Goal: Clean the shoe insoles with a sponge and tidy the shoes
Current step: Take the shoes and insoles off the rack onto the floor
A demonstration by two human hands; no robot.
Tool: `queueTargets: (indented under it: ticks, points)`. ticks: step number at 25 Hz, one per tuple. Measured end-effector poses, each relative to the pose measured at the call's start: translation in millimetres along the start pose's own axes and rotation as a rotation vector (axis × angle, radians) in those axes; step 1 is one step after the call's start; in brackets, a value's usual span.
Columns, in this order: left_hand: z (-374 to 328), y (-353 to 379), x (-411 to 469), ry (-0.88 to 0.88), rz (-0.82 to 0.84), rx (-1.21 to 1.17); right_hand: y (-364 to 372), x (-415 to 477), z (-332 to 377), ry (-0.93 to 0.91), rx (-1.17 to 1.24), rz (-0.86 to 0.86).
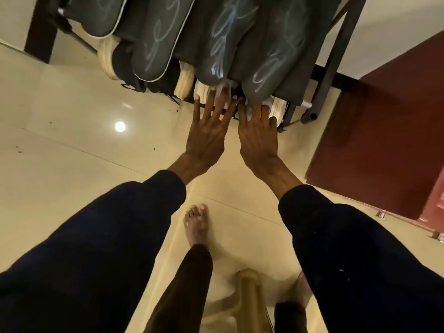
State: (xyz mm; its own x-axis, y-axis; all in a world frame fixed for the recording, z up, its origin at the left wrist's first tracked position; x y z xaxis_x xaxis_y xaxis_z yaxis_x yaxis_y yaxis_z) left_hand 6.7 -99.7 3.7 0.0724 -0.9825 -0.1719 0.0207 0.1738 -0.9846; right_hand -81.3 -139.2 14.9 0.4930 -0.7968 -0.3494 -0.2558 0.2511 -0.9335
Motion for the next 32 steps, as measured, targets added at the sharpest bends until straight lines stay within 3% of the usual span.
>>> queueTargets:
  ticks: [5, 10, 16, 21, 24, 27, 29, 32]
  points:
    - [11.0, 8.6, 31.2, 0.02, -0.066, 0.205, 7.8, 25.8, -9.2, 0.052, -0.039, -0.027]
    - [14.7, 10.7, 33.3, -0.05, -0.11, 0.228, 9.0, 23.4, -28.0, 0.094, 0.058, -0.12]
    - [16.1, -7.5, 0.4, -0.15, -0.208, -0.231, 5.7, -18.1, -53.4, 0.17, 0.377, -0.323]
    - [16.3, 11.4, -34.6, -0.208, -0.218, -0.578, 29.9, -42.2, -38.4, 0.184, 0.48, -0.238]
    - [14.3, 17.6, -34.0, -0.22, -0.176, -0.555, 33.9, -36.2, -37.9, 0.229, 0.393, -0.113]
    - [15.7, 31.3, -31.9, -0.3, -0.028, -0.491, 32.5, -40.3, -37.2, 0.252, 0.29, 0.001]
    - [13.6, 35.1, -39.4, -0.324, 0.056, -0.498, 37.2, -52.9, -34.8, 0.237, 0.355, 0.046]
    - [2.4, 22.7, -65.0, -0.252, 0.038, -0.542, 41.6, -80.3, -27.3, 0.18, 0.45, 0.036]
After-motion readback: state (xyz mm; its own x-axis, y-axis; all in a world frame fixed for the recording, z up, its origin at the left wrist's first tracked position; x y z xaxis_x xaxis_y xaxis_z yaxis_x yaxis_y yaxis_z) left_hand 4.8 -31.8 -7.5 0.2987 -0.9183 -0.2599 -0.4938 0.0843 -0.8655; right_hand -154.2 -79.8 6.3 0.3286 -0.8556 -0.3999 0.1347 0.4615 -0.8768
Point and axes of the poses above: each hand's wrist, its own x-axis towards the middle knuckle, its own y-axis out of the palm, z = x × y, the point moved 10 cm from there along x, towards the middle knuckle, and after that the axes turned 12 degrees about z, right-handed, at the moved point
